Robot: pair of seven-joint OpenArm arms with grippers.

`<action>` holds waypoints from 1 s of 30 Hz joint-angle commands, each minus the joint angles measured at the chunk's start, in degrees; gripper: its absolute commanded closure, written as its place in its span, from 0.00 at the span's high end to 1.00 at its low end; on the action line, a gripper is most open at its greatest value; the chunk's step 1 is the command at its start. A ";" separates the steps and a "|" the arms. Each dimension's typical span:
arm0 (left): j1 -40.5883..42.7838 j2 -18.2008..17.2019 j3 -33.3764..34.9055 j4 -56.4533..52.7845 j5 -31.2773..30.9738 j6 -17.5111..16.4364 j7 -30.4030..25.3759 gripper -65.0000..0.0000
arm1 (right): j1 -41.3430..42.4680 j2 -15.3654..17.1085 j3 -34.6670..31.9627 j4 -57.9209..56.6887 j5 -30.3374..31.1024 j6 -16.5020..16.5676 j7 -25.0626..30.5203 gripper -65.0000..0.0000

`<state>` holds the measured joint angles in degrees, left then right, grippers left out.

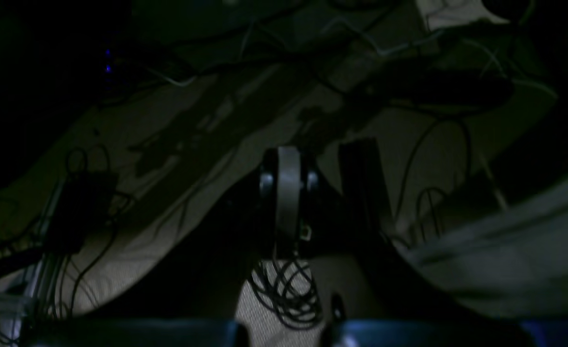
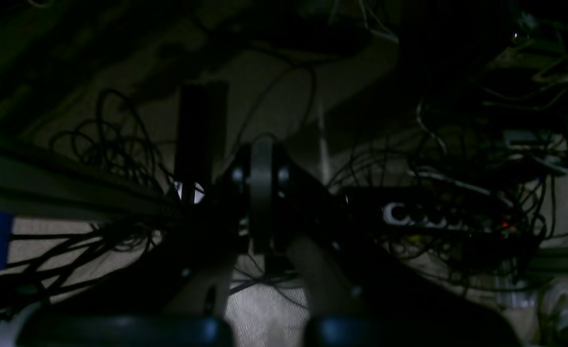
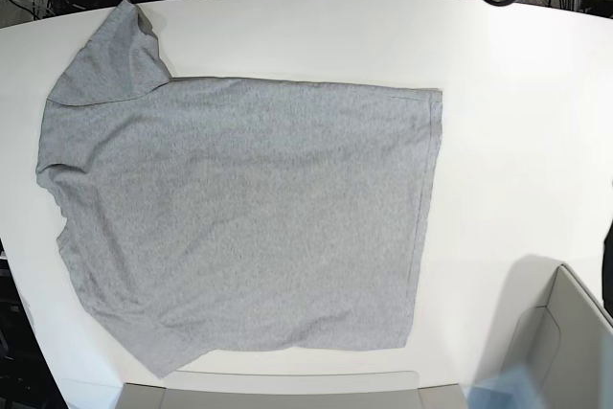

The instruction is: Fold the T-shirt properly

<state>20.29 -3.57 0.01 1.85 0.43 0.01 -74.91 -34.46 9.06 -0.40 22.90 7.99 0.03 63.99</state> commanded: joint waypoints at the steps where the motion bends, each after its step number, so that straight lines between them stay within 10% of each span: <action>1: 1.29 0.10 0.21 -0.13 -0.03 0.12 -1.79 0.00 | -2.25 0.57 0.01 2.73 0.32 0.01 2.08 0.00; 15: 23.00 0.01 -0.23 39.69 -0.03 0.21 -1.61 0.00 | -26.16 3.12 0.36 48.53 1.99 -0.08 -2.32 0.07; 30: 26.52 0.01 -0.41 63.87 -0.03 0.56 12.72 0.24 | -36.62 21.31 0.45 75.08 39.97 -0.16 -14.89 0.33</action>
<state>46.04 -3.57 -0.16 64.88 0.45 0.40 -60.53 -70.11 30.02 -0.08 97.36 48.80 -0.21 47.75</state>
